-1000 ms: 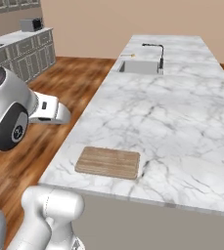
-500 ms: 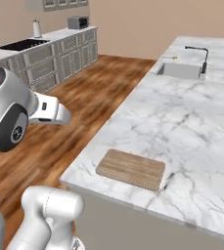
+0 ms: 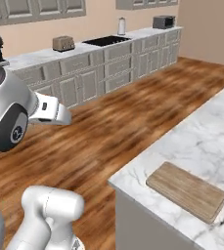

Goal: Grab the spray bottle from the cabinet, then place it next to the cutting board for sanitizing. Then grab the dish brush from the countertop next to the sink and place it next to the cutting board.

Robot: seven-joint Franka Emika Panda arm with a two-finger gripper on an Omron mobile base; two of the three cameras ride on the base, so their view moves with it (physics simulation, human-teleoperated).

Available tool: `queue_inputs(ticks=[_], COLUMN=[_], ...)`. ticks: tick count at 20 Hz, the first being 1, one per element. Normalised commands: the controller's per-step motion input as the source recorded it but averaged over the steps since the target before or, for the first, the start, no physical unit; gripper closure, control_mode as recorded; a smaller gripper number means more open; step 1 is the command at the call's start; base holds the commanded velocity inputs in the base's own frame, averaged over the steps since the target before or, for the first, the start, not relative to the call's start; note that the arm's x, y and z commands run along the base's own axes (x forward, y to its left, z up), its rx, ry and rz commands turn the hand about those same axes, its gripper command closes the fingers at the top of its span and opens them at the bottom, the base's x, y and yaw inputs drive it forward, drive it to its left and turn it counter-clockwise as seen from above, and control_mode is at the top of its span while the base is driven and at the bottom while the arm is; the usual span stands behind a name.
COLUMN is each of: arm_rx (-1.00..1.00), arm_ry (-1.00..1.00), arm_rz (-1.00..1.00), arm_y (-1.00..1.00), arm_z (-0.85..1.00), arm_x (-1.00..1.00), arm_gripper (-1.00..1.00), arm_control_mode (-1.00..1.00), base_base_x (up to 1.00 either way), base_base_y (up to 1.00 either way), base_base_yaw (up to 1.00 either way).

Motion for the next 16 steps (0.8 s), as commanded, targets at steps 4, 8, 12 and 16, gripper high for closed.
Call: queue_inputs(ticks=[4,8,12,16], arm_rx=[0.00,0.00,0.00,0.00], arm_ry=[0.00,0.00,0.00,0.00], arm_rz=[0.00,0.00,0.00,0.00], arm_y=[0.00,0.00,0.00,0.00], arm_z=[0.00,0.00,0.00,0.00], arm_x=[0.00,0.00,0.00,0.00], arm_gripper=[-1.00,-1.00,-1.00,-1.00], arm_control_mode=[1.00,1.00,1.00,1.00], base_base_x=[-0.28,-0.28,-0.15,0.00], base_base_y=[0.66,0.48,0.50,0.51], base_base_yaw=[0.70,0.67,0.67,0.75])
